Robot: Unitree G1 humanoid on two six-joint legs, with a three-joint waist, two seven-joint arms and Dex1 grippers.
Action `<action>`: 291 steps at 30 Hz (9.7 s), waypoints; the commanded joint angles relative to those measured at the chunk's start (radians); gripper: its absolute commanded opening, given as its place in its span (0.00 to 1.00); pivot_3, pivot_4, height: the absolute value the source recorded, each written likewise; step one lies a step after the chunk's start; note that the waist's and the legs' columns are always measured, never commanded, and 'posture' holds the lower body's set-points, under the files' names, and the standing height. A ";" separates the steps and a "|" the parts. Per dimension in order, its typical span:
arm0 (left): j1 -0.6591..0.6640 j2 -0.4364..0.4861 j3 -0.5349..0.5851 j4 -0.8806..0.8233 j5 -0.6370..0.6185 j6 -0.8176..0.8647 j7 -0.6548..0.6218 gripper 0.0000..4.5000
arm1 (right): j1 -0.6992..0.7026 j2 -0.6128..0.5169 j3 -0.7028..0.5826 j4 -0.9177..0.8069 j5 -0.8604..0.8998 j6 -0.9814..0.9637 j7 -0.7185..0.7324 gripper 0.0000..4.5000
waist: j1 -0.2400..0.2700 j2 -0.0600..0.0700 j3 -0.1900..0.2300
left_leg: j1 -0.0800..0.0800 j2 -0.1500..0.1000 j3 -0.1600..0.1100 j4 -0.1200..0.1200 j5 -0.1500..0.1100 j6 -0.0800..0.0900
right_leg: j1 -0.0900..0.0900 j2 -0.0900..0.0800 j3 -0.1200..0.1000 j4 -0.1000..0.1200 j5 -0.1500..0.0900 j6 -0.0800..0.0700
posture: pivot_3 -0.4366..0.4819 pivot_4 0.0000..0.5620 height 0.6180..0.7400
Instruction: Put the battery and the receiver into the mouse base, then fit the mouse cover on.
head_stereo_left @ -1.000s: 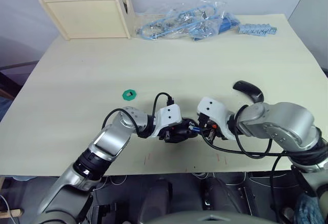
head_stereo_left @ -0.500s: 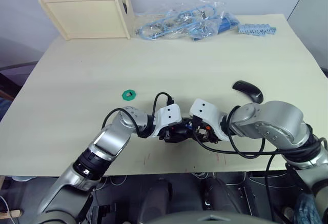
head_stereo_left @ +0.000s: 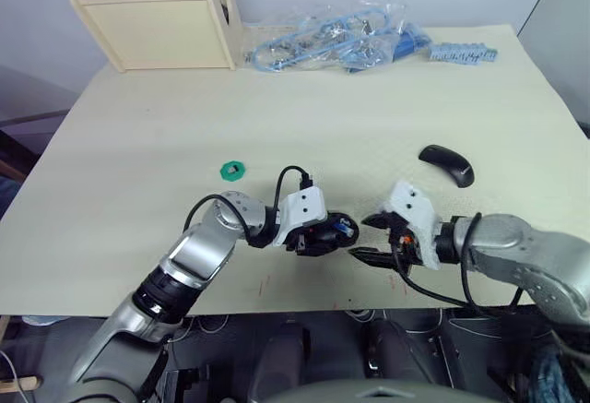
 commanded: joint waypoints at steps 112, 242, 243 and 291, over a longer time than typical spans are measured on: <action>0.501 0.122 0.685 -0.145 -0.360 -0.064 0.010 0.98 | 0.542 -0.010 -0.412 0.194 -0.121 -0.835 0.430 1.00 | 0.005 0.002 -0.005 | 0.003 0.002 -0.001 -0.001 0.000 0.000 | 0.004 -0.001 0.000 -0.003 0.000 -0.001 | 0.48 0.27 1.00; -0.209 0.198 0.368 0.151 -0.227 -0.144 -0.391 0.01 | 0.010 0.034 -0.182 0.175 0.227 -0.073 0.064 1.00 | 0.000 -0.008 0.002 | 0.000 0.001 0.000 0.001 0.000 0.000 | 0.000 0.000 -0.001 0.001 0.000 -0.001 | 0.48 0.27 1.00; -0.217 0.194 0.357 0.141 -0.228 -0.147 -0.392 0.01 | -0.026 0.050 -0.182 0.198 0.246 -0.030 0.032 1.00 | -0.001 -0.008 0.002 | 0.000 0.001 0.000 0.001 0.000 0.000 | 0.001 0.000 -0.001 0.001 0.000 -0.001 | 0.48 0.27 1.00; -0.311 0.117 0.250 0.086 -0.172 -0.281 -0.353 0.01 | -0.435 0.217 -0.170 0.696 1.107 0.187 -0.722 0.68 | -0.025 -0.008 0.002 | -0.014 0.000 0.000 0.003 0.000 0.000 | -0.012 0.000 -0.001 0.003 0.001 -0.001 | 0.48 0.27 1.00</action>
